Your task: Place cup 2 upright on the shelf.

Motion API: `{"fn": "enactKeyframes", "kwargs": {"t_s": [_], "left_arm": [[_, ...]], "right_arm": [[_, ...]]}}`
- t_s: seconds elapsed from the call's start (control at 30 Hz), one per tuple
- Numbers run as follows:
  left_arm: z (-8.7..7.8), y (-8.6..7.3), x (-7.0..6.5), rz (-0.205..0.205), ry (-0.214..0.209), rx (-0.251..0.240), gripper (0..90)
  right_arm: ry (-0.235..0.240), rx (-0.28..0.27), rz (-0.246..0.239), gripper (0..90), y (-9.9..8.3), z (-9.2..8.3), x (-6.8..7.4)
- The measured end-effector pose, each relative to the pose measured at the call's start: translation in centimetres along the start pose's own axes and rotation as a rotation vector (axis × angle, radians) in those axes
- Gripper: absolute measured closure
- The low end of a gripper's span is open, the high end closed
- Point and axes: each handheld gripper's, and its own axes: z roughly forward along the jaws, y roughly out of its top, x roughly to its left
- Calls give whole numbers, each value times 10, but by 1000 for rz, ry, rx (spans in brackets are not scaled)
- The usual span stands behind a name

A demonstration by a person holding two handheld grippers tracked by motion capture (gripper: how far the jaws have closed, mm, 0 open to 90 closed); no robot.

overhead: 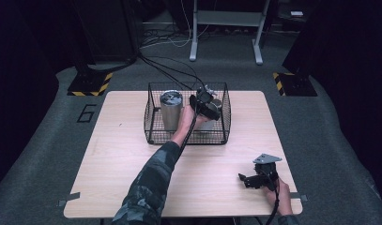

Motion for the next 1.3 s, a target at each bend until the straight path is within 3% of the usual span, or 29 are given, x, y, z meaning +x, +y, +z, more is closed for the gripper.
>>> {"fn": "enactKeyframes", "kwargs": {"t_s": [0.87, 1.3], "left_arm": [[16, -5, 3, 13, -13, 78, 60], [17, -8, 7, -10, -28, 95, 58]], "right_arm": [[-1, -2, -2, 0, 0, 0, 0], [-1, -2, -3, 0, 0, 0, 0]]}}
